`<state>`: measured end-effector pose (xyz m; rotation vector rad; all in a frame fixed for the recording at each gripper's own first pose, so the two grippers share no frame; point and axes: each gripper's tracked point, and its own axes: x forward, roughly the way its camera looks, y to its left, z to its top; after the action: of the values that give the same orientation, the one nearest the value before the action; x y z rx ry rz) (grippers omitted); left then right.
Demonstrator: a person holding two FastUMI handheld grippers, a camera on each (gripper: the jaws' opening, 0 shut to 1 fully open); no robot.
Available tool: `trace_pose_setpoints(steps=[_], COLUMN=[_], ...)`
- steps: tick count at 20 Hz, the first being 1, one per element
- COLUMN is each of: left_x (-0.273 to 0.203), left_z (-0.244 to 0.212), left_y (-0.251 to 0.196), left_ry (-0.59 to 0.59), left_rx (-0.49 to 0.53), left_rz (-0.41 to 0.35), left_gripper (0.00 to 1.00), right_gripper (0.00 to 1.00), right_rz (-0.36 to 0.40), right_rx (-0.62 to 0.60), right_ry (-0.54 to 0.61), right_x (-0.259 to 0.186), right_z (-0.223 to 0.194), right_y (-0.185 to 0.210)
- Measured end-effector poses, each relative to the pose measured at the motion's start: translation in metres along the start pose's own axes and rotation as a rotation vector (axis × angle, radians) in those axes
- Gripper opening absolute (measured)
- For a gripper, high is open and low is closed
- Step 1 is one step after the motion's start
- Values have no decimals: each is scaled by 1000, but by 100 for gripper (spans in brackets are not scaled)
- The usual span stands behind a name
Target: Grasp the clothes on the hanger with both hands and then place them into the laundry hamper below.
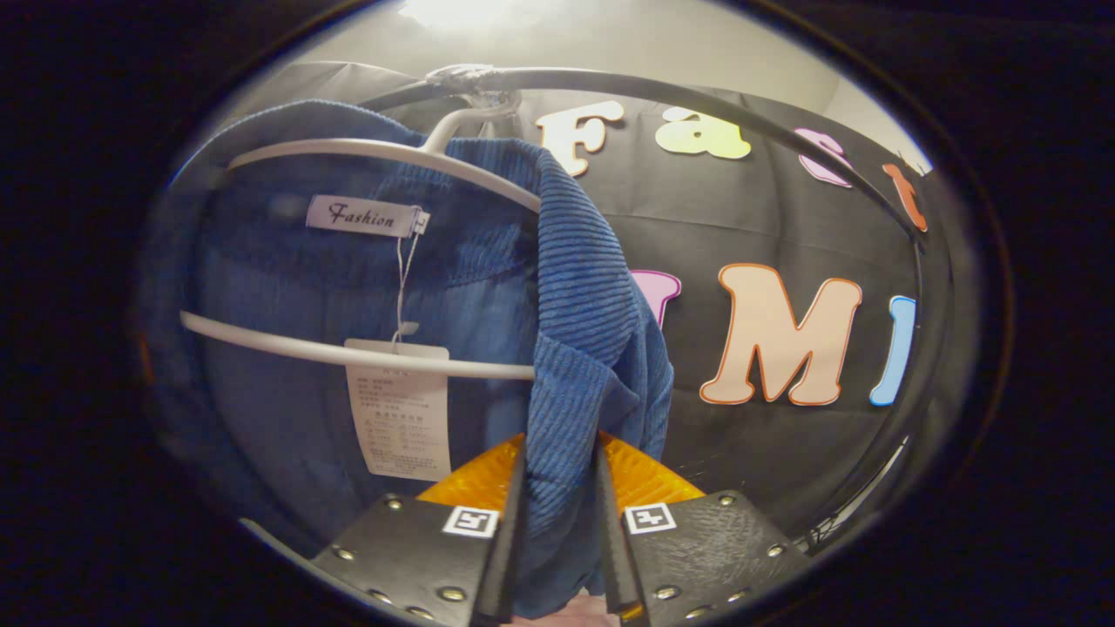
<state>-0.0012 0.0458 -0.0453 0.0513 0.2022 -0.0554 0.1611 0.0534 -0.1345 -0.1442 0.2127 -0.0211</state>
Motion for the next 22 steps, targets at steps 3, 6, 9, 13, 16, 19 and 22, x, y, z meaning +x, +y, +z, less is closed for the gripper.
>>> trace_pose_setpoints(steps=[3,6,9,13,16,19,22], left_x=[-5,-9,-14,-20,-25,-30,-32], left_z=[7,16,25,42,53,64,78], left_y=[3,4,12,15,7,6,15], left_ry=[-1,4,14,15,20,26,24], left_rx=[-25,-62,-92,-79,-89,-89,-99], left_rz=[-13,-42,-56,-97,-156,-206,-217], left_gripper=[2,2,1,2,2,2,2], right_gripper=[8,8,8,8,8,8,8], right_rz=[-65,-111,-157,-197,-219,-216,-219], right_rx=[-6,-11,-18,-31,-42,-49,-54], right_ry=[-2,-12,-44,-77,-107,-121,-134], right_x=[-4,-4,0,6,9,12,14], right_z=[4,10,22,42,56,62,68], right_y=[-15,-33,-58,-86,-98,-102,-105])
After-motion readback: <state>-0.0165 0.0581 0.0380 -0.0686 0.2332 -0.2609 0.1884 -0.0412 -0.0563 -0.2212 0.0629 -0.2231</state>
